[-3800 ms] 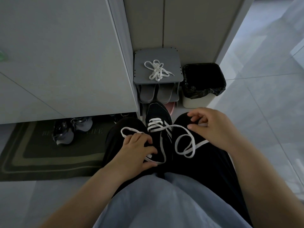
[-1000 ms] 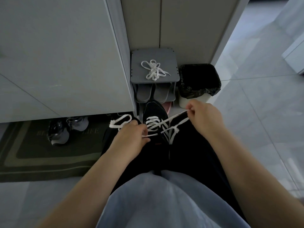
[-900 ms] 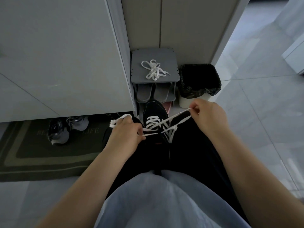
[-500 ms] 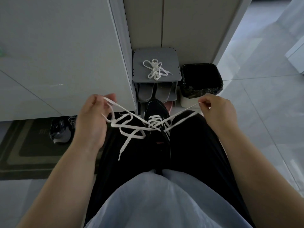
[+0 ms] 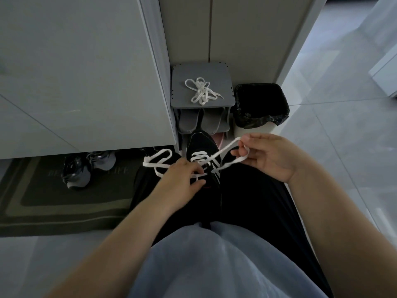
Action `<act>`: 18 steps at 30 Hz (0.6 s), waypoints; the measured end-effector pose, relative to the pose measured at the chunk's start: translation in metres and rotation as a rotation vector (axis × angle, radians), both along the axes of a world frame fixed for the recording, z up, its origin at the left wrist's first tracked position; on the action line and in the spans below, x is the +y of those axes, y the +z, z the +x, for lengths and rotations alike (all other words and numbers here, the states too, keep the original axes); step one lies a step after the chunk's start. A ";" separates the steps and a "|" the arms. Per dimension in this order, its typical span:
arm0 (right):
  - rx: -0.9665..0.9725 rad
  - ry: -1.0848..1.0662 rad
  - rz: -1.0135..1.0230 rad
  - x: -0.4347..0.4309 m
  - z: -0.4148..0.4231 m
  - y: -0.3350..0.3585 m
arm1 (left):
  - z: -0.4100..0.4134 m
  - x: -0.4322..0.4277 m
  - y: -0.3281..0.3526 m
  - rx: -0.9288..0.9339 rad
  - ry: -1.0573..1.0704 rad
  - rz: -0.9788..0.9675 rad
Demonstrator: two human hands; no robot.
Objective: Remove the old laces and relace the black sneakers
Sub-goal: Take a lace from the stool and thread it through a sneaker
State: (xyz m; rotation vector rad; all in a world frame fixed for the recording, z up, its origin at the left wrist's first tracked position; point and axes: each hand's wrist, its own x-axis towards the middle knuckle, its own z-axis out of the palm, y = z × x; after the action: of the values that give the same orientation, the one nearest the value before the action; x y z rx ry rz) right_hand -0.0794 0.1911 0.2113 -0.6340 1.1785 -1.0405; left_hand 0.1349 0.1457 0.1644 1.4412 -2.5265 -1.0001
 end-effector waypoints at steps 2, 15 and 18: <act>-0.106 -0.025 0.011 0.001 0.002 0.002 | -0.007 0.002 -0.012 -0.051 0.033 -0.112; 0.002 -0.136 0.039 0.001 0.000 -0.016 | -0.001 0.012 0.009 0.536 0.329 0.238; 0.119 -0.080 0.133 -0.003 0.012 -0.029 | 0.007 0.007 0.022 0.919 0.508 0.424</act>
State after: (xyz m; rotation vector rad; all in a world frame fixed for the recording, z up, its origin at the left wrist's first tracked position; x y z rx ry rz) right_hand -0.0678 0.1883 0.1821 -0.5545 1.3746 -0.9925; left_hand 0.1414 0.1531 0.1867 1.1758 -1.2848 -1.6301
